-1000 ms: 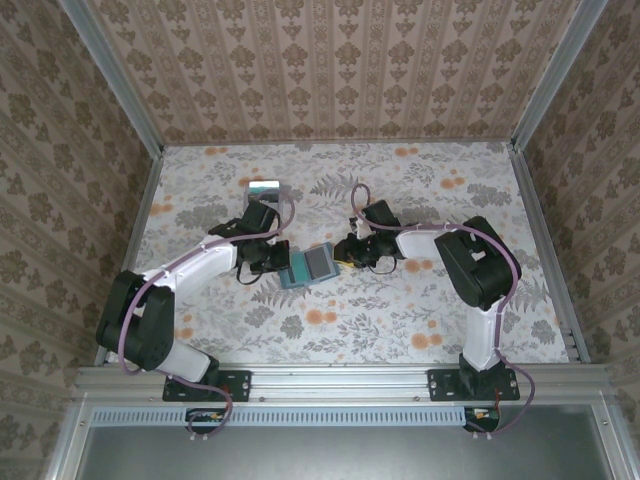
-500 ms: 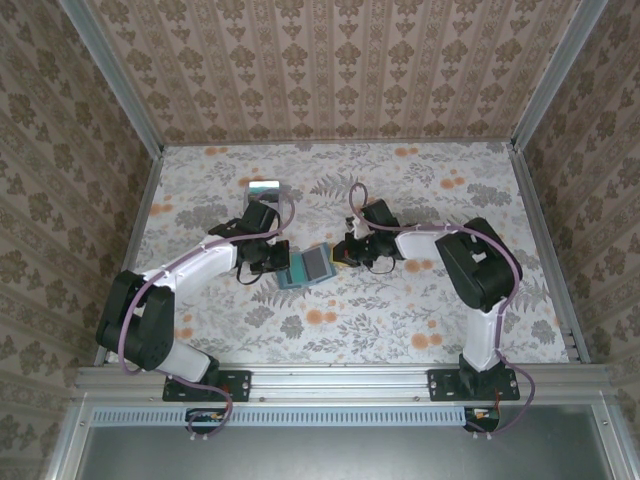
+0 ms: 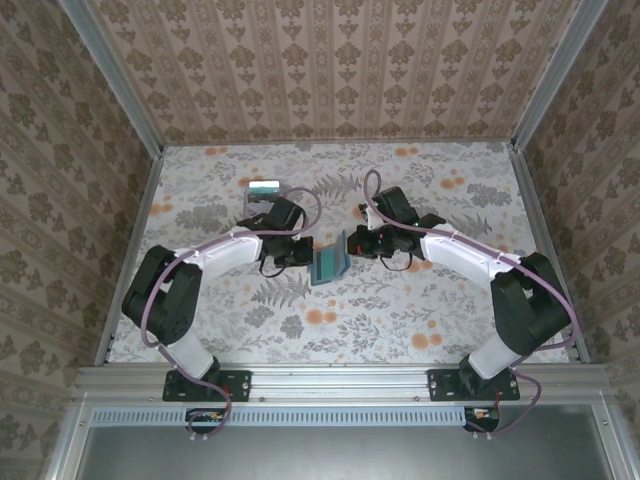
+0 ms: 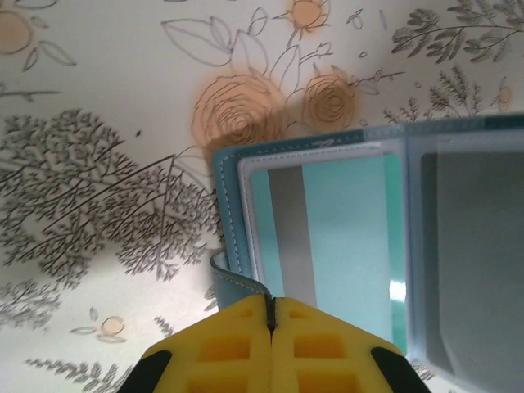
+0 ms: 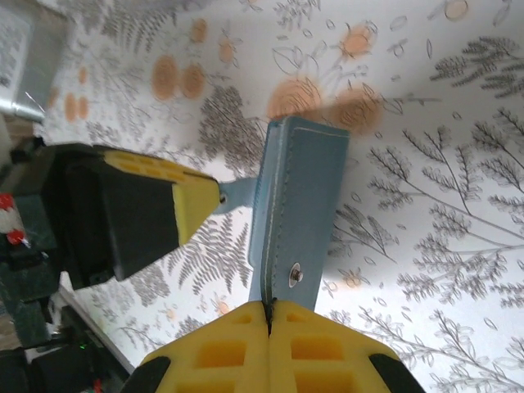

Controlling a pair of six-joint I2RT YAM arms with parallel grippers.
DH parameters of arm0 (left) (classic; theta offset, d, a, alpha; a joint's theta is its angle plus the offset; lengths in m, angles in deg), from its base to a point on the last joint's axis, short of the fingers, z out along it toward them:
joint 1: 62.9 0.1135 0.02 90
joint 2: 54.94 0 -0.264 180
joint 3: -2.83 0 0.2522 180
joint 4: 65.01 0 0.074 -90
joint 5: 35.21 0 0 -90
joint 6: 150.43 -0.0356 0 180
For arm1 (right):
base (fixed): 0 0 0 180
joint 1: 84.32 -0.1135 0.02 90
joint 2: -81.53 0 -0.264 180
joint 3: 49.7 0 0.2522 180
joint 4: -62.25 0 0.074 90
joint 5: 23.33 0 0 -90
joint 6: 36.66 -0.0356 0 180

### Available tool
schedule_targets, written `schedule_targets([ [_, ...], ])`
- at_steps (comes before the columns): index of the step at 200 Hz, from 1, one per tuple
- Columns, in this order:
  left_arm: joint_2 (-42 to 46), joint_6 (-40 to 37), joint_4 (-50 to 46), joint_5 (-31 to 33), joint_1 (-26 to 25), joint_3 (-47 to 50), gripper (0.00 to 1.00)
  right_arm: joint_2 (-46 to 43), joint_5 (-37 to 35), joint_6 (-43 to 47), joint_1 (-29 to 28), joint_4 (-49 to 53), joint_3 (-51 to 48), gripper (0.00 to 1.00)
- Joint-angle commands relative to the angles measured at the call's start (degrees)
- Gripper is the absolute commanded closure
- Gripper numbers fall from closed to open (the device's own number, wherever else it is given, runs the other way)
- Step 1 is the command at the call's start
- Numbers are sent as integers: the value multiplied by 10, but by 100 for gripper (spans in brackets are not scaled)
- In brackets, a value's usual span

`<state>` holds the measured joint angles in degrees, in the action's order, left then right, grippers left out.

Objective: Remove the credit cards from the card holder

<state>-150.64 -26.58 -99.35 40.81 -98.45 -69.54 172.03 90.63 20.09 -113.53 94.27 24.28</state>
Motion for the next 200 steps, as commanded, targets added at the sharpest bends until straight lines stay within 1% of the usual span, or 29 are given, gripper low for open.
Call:
schedule_targets([
  [1,-5,8,4,-3,3,-10,100,2,-43,20,-24,70,33,100],
  [16,3,3,-2,2,6,-7,100,13,-56,16,-38,71,43,100],
  [31,17,1,-7,7,14,5,91,30,-60,10,-47,70,52,100],
  [46,37,1,-9,10,28,22,88,48,-60,5,-53,68,65,100],
  [57,50,0,-12,10,38,36,84,59,-58,2,-54,65,70,100],
  [64,60,-2,-16,11,44,43,79,65,-55,1,-53,64,73,100],
  [71,69,-3,-21,14,48,48,70,69,-56,1,-53,63,76,100],
  [75,74,-4,-23,16,51,51,68,70,-58,0,-54,63,76,100],
  [103,95,-2,-31,15,57,60,65,67,-78,-1,-44,62,57,100],
  [110,98,3,-30,11,57,59,61,65,-81,-1,-39,59,48,100],
  [119,98,8,-25,4,54,57,60,62,-83,0,-32,54,35,100],
  [126,96,12,-21,-1,53,54,56,62,-85,1,-27,51,25,100],
  [146,87,29,-4,-23,43,41,49,67,-81,3,-16,37,2,100],
  [171,72,42,11,-38,17,14,49,79,-78,-8,-12,11,-20,100],
  [200,44,38,6,-45,-16,-14,57,86,-90,-50,-8,-32,-48,100],
])
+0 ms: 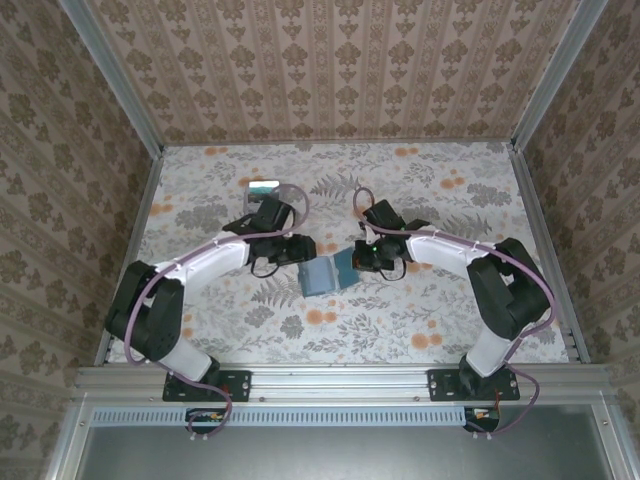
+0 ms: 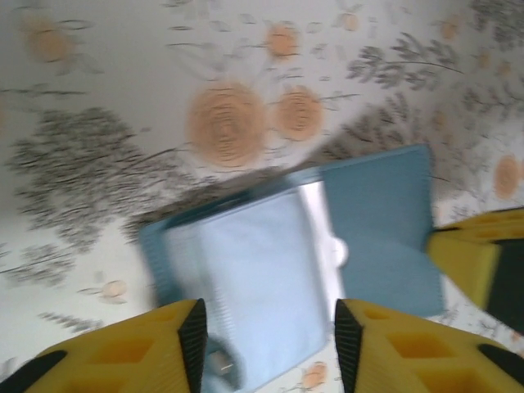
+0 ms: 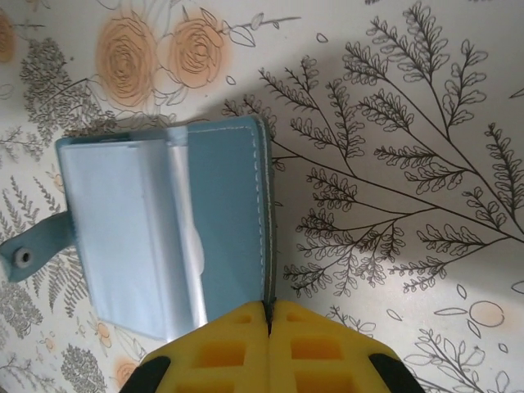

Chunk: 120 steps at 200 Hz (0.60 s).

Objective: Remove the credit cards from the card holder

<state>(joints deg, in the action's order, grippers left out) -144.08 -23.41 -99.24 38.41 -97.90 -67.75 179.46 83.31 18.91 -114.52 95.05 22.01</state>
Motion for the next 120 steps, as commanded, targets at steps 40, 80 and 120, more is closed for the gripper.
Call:
schedule_targets([
  [40,-58,-5,-36,-25,-45,-57,62,11,-34,-79,5,-77,-46,100],
  [80,-75,-2,-87,17,-47,-46,64,4,-53,-108,8,-100,-62,100],
  [120,-75,19,-102,52,-38,-24,66,1,-49,-116,7,-114,-70,100],
])
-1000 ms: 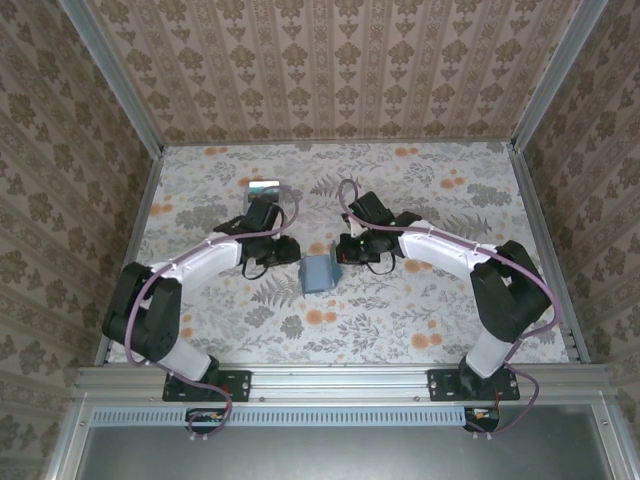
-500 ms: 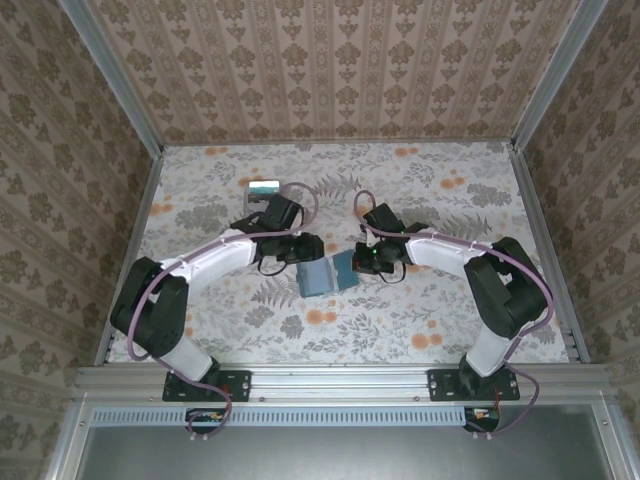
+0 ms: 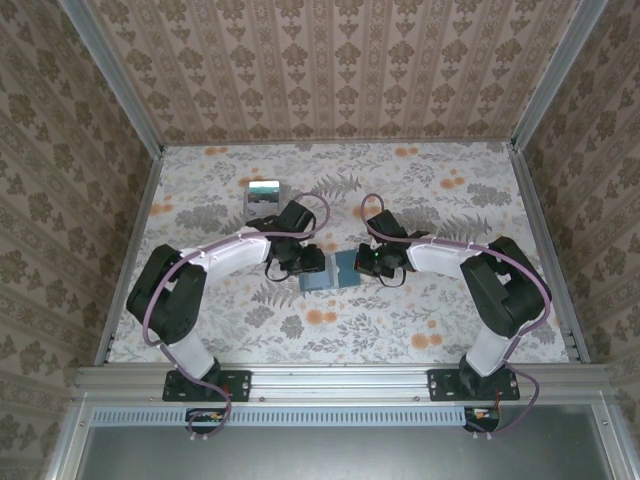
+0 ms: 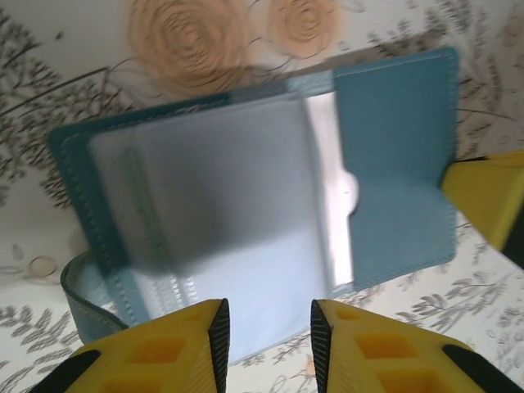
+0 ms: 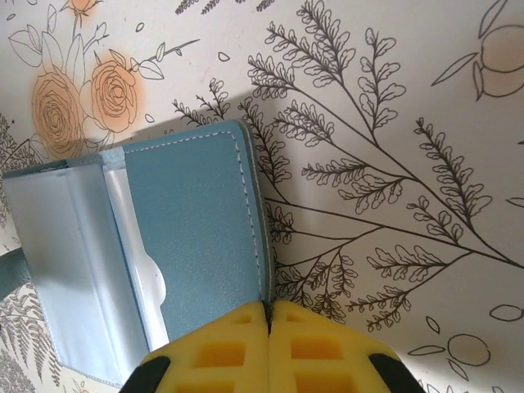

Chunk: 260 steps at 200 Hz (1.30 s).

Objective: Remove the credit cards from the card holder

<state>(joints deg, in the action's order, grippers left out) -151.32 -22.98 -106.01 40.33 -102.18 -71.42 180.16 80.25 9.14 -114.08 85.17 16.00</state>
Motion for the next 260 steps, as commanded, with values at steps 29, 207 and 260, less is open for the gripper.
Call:
schedule_targets([
  [29,-10,17,-22,35,7,12,66,-10,-18,-18,2,-16,-13,100],
  [207,-31,15,66,-45,15,28,64,2,-2,-17,0,-17,-11,100],
  [260,-10,4,94,-72,13,21,51,6,-2,-18,0,-18,-12,100],
])
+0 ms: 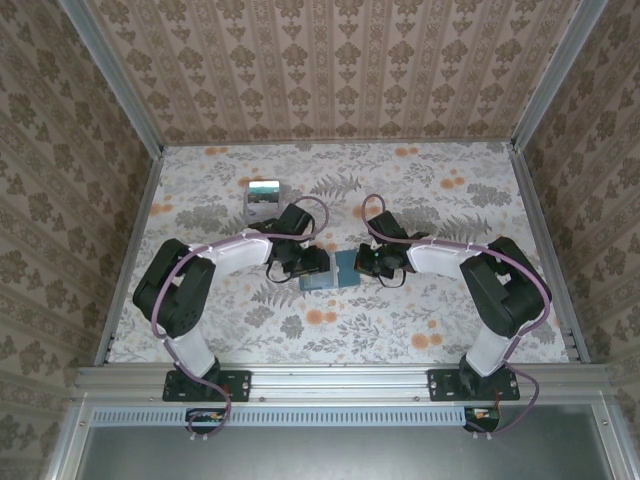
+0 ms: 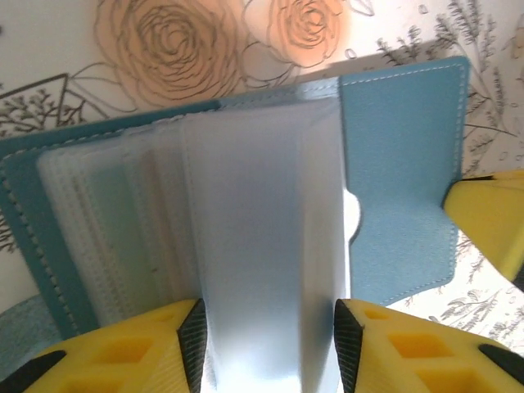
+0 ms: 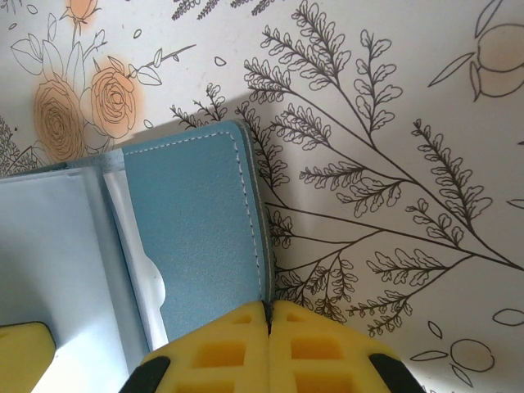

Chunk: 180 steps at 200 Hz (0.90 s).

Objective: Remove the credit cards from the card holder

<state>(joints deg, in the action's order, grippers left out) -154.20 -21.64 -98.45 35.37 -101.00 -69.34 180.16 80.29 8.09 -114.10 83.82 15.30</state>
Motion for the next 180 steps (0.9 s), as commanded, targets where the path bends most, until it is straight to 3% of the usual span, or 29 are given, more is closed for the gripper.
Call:
schedule_targets([
  [1,19,-10,19,-23,1,0,51,6,-3,-8,0,-4,-5,100],
  [27,18,-16,19,-31,-1,-9,46,6,-3,-8,0,-5,-4,100],
  [63,7,-19,22,-45,-1,-24,47,7,-2,-15,0,-15,-10,100],
  [123,-10,-30,30,-72,-11,-56,48,1,12,-60,0,-136,-60,100],
  [180,31,-20,30,-37,2,-16,50,39,54,-55,2,-83,-22,100],
])
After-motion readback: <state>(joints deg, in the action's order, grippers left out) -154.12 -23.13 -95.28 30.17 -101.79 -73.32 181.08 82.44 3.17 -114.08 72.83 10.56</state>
